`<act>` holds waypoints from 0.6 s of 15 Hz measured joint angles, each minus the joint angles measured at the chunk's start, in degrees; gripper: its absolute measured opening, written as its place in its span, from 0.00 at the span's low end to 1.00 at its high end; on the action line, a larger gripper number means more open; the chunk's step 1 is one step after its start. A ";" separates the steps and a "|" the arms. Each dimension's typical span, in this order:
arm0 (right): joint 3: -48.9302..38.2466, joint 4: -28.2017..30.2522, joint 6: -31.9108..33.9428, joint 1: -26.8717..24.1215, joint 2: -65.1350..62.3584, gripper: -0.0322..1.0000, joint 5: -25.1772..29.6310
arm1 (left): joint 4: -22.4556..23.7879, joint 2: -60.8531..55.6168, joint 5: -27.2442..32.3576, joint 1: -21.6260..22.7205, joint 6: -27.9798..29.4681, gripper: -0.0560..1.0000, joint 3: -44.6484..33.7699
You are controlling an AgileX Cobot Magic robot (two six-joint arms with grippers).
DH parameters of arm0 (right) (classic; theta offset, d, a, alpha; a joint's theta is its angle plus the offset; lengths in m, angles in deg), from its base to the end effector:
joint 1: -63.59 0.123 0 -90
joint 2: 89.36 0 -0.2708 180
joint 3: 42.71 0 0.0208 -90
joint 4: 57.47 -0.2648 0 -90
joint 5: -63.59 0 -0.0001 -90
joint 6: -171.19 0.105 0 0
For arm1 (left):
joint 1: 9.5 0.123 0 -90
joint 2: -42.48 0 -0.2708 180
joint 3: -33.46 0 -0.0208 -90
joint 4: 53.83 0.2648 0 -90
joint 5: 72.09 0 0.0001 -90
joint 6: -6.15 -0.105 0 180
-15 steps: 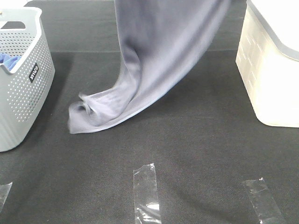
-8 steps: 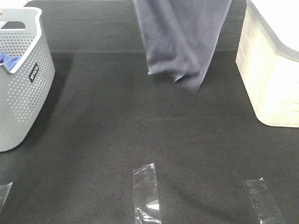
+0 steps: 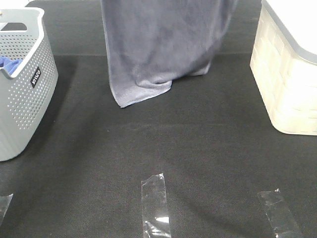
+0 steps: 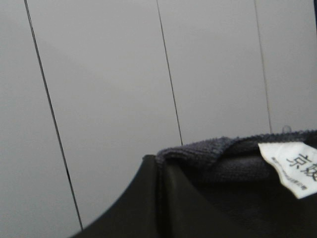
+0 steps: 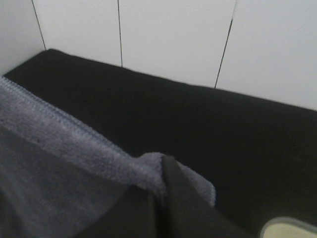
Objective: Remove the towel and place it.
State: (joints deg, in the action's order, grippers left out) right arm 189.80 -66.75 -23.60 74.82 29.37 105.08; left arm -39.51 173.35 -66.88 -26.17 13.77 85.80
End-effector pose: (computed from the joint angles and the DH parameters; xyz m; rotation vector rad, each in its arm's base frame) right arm 0.4527 0.1013 0.4551 -0.3825 1.8345 0.1413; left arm 0.5150 -0.1517 0.4125 0.2770 1.4335 -0.1264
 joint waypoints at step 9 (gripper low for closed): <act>-0.46 -1.32 4.47 0.11 0.69 0.03 28.07 | -15.81 -2.41 55.58 -1.15 -3.72 0.05 0.17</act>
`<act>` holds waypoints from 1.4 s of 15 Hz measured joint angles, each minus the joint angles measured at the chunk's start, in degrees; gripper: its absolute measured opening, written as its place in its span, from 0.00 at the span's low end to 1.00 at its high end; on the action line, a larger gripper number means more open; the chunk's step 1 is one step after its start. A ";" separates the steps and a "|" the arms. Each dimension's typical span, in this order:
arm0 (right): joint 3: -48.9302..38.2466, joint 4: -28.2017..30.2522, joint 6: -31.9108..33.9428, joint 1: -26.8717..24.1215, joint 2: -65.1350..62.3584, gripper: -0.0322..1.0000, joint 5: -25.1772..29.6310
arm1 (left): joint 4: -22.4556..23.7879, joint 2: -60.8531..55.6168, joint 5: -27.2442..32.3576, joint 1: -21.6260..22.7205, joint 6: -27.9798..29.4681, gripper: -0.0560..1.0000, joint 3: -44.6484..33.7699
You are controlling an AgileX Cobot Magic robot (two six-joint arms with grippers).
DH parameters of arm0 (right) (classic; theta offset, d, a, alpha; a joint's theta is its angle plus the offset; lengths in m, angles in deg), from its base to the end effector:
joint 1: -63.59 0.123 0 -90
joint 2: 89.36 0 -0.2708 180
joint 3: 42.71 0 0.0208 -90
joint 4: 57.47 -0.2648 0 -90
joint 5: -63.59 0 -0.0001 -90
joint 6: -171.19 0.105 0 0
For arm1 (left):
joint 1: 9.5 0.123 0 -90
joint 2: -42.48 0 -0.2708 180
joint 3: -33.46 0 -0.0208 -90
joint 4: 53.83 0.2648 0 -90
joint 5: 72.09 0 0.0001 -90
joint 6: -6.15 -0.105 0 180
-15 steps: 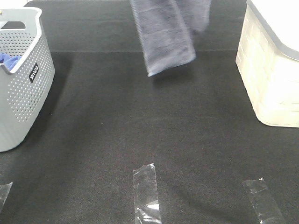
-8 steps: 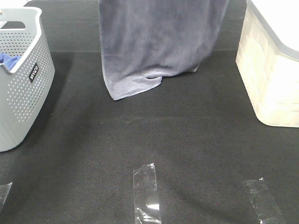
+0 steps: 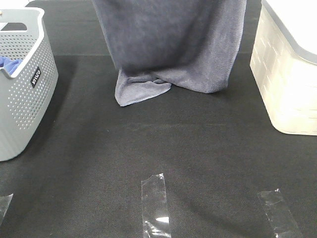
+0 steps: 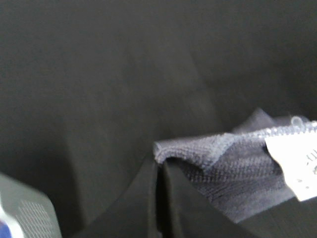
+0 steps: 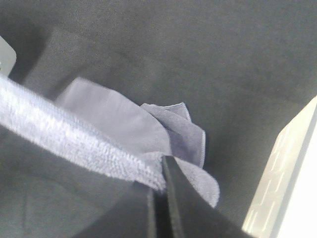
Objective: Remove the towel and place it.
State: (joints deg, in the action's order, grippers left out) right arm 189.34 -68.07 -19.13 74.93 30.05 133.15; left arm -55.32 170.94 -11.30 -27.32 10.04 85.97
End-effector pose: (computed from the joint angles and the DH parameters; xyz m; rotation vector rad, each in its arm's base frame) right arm 0.4282 0.1043 0.4048 -0.4521 2.3389 0.2459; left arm 0.4678 -0.1529 0.3430 0.2862 2.3795 -0.2116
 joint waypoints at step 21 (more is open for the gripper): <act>-68.58 -8.25 1.60 -0.29 -27.62 0.03 0.11 | 3.78 -21.94 8.14 -20.51 9.00 0.05 -53.92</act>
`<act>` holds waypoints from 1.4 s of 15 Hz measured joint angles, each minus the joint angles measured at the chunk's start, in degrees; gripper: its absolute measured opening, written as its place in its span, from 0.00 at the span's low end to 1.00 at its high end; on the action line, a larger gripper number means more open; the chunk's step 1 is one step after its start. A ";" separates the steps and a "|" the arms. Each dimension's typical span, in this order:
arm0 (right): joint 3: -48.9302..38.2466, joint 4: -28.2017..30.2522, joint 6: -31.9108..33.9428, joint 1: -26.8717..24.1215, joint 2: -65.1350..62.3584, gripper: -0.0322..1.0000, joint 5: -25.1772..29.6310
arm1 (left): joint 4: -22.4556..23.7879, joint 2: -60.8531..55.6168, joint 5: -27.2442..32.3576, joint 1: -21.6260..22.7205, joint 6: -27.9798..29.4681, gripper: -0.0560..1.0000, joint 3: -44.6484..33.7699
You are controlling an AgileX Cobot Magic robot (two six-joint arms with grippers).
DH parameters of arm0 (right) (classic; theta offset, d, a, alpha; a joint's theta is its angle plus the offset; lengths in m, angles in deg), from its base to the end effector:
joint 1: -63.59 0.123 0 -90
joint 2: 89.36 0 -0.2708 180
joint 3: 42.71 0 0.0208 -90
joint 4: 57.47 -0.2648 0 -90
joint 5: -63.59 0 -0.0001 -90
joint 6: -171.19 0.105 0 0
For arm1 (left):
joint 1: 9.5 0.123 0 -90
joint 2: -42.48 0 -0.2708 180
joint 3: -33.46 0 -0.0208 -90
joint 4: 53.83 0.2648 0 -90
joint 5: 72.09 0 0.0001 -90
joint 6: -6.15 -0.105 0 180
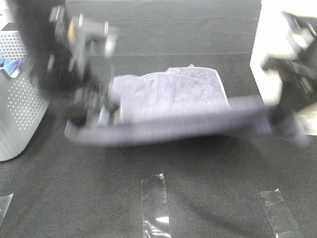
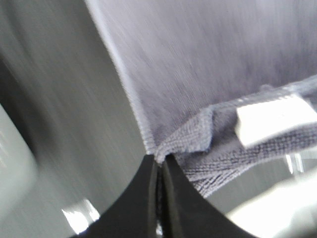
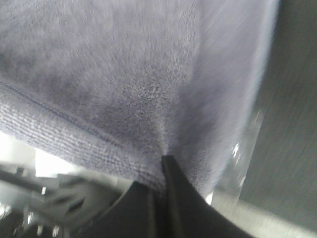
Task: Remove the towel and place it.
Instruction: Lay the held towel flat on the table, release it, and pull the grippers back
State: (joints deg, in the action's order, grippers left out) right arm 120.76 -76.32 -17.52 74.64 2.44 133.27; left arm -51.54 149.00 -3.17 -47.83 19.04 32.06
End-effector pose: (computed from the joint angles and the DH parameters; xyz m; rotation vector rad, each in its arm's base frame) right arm 0.2605 0.0833 0.2302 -0.3608 3.0549 0.4822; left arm 0.2700 -0.2085 0.2162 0.6972 2.9955 0.0156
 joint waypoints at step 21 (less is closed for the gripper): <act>-31.05 -2.86 4.93 0.00 -23.55 0.03 0.23 | -16.62 -7.56 -7.10 -25.95 24.06 0.05 -25.61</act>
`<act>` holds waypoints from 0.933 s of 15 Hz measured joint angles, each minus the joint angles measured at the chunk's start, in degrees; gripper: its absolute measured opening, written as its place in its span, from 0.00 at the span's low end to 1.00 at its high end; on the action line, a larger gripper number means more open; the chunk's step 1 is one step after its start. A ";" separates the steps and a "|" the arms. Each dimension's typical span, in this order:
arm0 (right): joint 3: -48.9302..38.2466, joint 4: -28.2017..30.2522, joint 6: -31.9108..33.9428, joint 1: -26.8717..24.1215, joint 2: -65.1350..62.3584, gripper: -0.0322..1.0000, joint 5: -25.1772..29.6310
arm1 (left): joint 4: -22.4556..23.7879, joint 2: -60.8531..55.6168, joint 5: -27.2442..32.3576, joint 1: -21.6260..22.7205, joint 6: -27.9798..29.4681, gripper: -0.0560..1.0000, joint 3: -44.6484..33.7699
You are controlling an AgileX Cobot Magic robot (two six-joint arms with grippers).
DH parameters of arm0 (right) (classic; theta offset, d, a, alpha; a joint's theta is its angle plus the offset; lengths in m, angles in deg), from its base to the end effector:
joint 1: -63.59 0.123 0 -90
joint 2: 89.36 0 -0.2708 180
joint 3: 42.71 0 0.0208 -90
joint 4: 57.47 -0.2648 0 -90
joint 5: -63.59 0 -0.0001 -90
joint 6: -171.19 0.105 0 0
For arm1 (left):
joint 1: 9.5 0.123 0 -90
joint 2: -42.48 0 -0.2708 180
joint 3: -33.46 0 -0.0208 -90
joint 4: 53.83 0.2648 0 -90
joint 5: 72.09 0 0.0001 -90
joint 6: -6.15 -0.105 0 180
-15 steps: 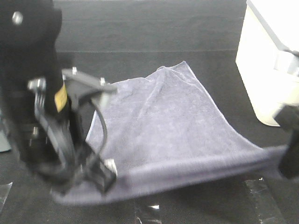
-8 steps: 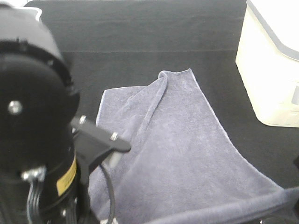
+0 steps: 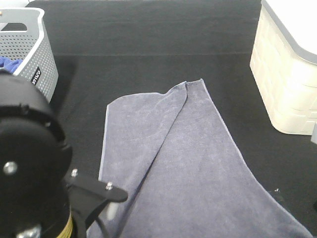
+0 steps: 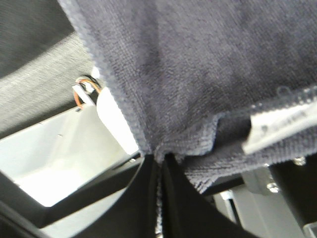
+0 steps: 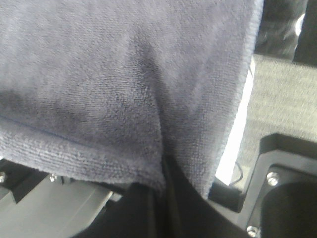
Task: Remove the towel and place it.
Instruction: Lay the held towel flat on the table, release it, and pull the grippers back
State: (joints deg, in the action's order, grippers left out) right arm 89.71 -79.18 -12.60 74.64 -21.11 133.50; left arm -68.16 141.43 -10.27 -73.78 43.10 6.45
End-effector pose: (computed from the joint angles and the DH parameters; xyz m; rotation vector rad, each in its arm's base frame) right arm 0.1299 0.0626 0.1797 0.1629 -2.9728 -0.5144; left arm 0.0905 -0.2406 0.1502 -0.4941 -2.8493 0.0438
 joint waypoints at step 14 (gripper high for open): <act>-0.34 -1.78 1.32 0.00 0.00 0.68 -0.06 | 0.23 0.00 -6.07 -0.17 0.06 0.57 -2.75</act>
State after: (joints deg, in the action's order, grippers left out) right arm 89.36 -80.96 -11.28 74.64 -21.11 133.44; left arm -67.93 141.43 -16.35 -73.95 43.16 3.70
